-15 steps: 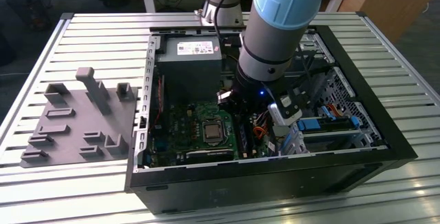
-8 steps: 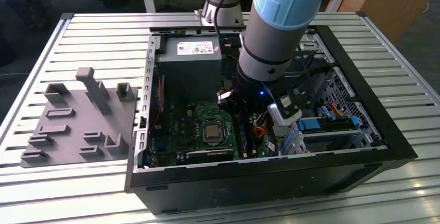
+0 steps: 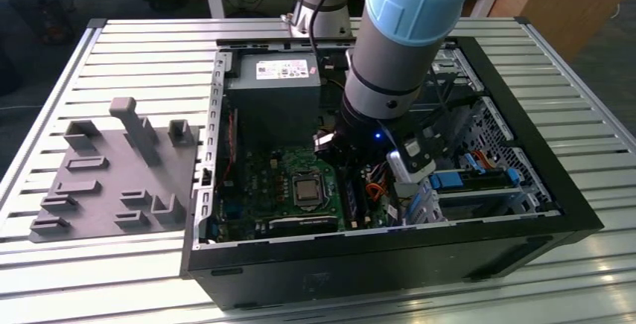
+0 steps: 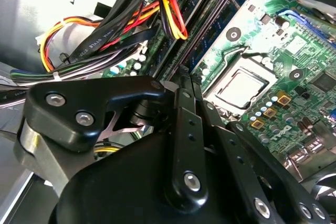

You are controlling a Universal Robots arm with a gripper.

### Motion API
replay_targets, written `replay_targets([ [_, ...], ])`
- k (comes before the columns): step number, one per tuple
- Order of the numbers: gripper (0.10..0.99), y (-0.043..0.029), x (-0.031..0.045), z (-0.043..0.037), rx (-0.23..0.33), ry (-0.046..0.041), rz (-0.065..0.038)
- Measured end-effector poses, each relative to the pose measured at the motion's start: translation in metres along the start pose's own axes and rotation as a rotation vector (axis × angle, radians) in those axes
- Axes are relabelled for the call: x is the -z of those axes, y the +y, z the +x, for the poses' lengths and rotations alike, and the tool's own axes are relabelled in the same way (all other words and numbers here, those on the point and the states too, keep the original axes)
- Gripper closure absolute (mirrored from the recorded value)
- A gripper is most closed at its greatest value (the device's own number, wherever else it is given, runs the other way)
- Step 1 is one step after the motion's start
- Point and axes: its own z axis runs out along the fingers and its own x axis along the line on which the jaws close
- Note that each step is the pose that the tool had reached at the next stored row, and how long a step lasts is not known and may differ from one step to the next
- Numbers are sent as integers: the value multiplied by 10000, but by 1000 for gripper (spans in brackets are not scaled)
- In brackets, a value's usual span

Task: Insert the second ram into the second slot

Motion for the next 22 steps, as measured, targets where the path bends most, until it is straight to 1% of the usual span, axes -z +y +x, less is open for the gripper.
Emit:
replay_targets([
  [7,969,-3,-32,-1,-1,2,1],
  [14,969,-2,-33,-1,0,2,-3],
  [16,957,-2,-34,-1,0,2,-2],
  [17,894,-3,-34,-1,0,2,-2],
  [22,894,-3,-23,-1,-1,4,6],
])
